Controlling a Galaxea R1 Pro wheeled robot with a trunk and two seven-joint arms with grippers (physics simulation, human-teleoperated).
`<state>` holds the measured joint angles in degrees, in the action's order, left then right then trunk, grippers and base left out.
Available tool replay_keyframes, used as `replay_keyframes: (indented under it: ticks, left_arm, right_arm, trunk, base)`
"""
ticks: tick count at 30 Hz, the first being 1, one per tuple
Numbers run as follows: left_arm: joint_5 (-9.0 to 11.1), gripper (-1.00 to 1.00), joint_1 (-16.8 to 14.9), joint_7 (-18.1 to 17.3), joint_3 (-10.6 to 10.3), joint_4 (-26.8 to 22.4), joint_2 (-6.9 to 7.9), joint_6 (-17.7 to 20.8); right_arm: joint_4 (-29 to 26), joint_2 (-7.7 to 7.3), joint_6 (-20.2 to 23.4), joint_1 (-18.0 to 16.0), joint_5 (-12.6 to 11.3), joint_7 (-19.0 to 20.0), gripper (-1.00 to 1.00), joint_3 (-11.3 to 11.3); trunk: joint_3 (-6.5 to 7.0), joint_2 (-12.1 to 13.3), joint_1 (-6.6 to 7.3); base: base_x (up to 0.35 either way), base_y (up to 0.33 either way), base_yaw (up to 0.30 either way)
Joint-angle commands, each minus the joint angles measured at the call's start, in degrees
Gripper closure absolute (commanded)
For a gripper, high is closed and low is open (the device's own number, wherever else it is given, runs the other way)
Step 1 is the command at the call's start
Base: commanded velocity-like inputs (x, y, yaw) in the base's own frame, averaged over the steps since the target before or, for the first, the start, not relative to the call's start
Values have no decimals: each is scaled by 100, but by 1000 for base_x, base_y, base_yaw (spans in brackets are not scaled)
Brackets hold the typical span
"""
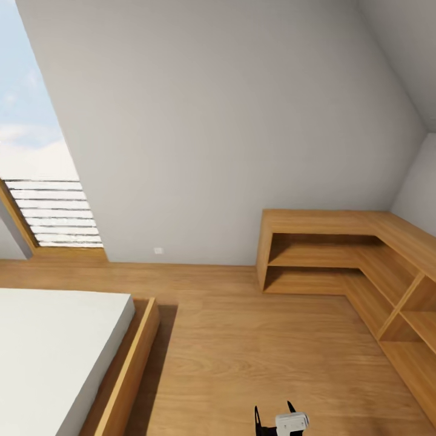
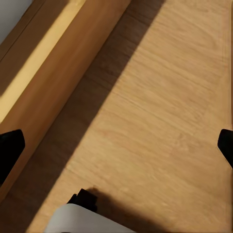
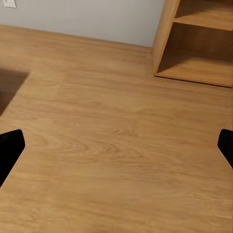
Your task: In the bedroom, organize the workspace by keeping the computer under the desk, ensuring the monitor is on the desk, placing the keyboard on the desk next to the monitor, placing the mouse on the desk next to the keyboard, moving the folder from the swivel chair onto the desk next to the mouse, stacking the notebook on top of the folder with the pen on top of the notebook, and positioning the swivel chair next to the desk.
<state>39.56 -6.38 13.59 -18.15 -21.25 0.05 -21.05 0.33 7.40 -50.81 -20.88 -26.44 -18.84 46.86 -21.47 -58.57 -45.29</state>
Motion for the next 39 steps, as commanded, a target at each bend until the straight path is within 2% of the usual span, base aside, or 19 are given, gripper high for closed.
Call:
replay_keyframes:
  ticks: [1,28,39]
  left_arm:
    - [25,-100,-4,47,-49,0,4,-22]
    - [29,-100,-5,47,-43,-1,4,-22]
    - [34,-100,-4,55,-33,1,9,-22]
  right_arm:
    - [6,1,-8,-3,-21,-33,-100,50]
    - [11,-17,-15,-3,1,-26,-100,51]
    - [11,-19,-10,-3,2,-24,-100,51]
  trunk:
    - [-6,-3,-4]
    - [120,-3,-4]
    - [178,-3,-4]
  base:
    - [335,0,-4]
    - [331,0,-186]
    - [52,0,-211]
